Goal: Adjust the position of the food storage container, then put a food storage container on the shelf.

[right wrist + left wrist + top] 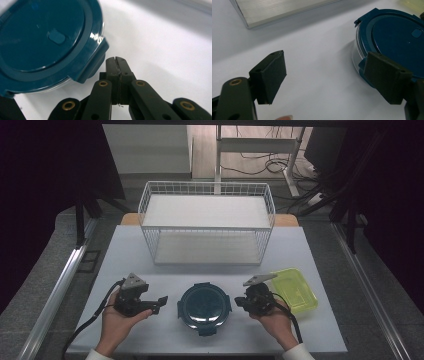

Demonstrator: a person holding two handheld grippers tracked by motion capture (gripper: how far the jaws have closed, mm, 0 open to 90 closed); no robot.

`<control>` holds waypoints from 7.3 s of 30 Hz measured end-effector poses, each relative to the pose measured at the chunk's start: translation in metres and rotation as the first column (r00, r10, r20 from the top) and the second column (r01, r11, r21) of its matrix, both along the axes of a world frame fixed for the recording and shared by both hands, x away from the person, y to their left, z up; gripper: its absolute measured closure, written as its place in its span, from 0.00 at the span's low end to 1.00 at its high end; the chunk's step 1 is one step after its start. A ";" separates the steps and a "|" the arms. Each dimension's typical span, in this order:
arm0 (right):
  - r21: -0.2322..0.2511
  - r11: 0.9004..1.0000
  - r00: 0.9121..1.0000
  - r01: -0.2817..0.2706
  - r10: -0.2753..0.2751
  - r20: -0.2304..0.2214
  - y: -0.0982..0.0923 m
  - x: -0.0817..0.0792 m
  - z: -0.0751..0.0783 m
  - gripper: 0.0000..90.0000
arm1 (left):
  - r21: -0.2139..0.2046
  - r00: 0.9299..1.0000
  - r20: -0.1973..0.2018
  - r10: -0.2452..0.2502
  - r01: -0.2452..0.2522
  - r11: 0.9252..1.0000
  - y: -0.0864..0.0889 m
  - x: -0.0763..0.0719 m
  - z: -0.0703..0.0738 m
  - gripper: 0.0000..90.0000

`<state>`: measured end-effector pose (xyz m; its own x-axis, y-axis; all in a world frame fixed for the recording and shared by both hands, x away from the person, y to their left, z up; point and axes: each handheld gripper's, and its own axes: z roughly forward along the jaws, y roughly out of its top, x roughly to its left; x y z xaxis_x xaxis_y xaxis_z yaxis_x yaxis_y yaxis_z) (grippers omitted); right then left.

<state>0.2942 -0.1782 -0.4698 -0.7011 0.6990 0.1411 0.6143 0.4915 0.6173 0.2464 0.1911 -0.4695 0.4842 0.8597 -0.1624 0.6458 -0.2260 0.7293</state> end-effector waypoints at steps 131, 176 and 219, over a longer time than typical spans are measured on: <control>0.388 0.885 0.890 0.256 -0.058 -0.453 0.009 0.003 -0.010 0.40 | -0.456 0.953 -0.275 -0.124 -0.016 0.890 -0.047 0.000 -0.015 0.44; 0.447 0.878 0.964 0.168 -0.053 -0.259 0.017 0.039 0.083 0.40 | -0.442 0.986 -0.107 -0.125 0.065 0.895 -0.039 0.041 0.077 0.45; 0.483 0.865 0.988 0.134 -0.081 -0.129 0.013 0.085 0.163 0.39 | -0.420 0.987 0.000 -0.159 0.144 0.896 -0.042 0.098 0.155 0.46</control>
<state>0.3793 -0.1655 -0.3071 -0.5892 0.5920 0.5500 0.7175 0.0704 0.6929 0.3445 0.1494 -0.3141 0.5911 0.6260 -0.5086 0.6535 -0.0021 0.7569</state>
